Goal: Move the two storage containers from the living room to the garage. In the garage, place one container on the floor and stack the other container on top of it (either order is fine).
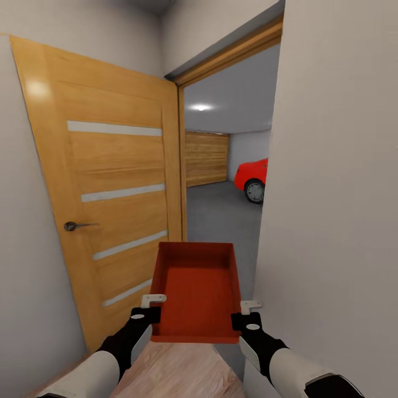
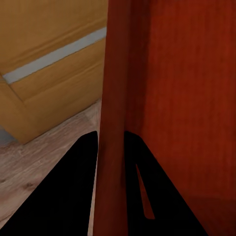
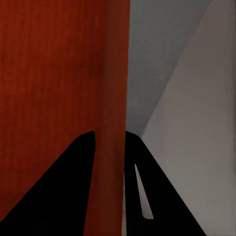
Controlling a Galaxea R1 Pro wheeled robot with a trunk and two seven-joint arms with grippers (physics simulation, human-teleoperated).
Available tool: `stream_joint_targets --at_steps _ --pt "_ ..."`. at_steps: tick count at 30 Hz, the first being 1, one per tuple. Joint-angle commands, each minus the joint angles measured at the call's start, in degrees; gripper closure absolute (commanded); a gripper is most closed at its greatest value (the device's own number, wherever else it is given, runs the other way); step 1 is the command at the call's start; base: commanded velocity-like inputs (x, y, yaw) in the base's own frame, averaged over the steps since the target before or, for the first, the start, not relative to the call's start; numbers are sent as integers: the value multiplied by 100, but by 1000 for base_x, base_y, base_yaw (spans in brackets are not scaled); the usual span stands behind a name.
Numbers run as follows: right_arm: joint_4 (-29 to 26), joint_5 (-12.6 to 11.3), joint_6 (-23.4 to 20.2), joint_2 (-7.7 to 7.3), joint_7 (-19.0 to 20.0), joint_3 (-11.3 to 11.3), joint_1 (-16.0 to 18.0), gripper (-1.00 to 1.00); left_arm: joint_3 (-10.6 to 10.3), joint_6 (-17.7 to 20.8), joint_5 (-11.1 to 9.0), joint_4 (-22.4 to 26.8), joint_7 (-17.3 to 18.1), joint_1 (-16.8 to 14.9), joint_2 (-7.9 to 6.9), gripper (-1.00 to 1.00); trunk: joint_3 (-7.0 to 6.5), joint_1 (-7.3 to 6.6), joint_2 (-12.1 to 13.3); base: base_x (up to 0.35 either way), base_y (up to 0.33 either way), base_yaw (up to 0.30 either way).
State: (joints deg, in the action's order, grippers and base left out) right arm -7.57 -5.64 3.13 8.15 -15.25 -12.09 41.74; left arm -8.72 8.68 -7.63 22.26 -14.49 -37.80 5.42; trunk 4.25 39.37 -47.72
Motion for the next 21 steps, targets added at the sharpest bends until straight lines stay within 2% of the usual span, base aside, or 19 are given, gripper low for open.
stream_joint_targets --at_steps 1,6,17,21 --pt "12 -87 21 117 -4 -118 1 100 116 55 -459 41 -142 -8 -1 100 9 4 -7 240 218 -288" --pt "10 -87 21 117 -4 -118 1 100 116 55 -459 41 -142 -8 -5 100 9 4 -7 243 220 -173" --pt "10 -87 28 117 -15 -118 1 100 116 55 -459 41 -142 -8 -6 100 9 4 -7 244 220 -15" --pt "41 -87 22 147 -13 -118 1 100 116 55 -459 41 -142 -8 2 100 9 4 -7 245 220 -200"
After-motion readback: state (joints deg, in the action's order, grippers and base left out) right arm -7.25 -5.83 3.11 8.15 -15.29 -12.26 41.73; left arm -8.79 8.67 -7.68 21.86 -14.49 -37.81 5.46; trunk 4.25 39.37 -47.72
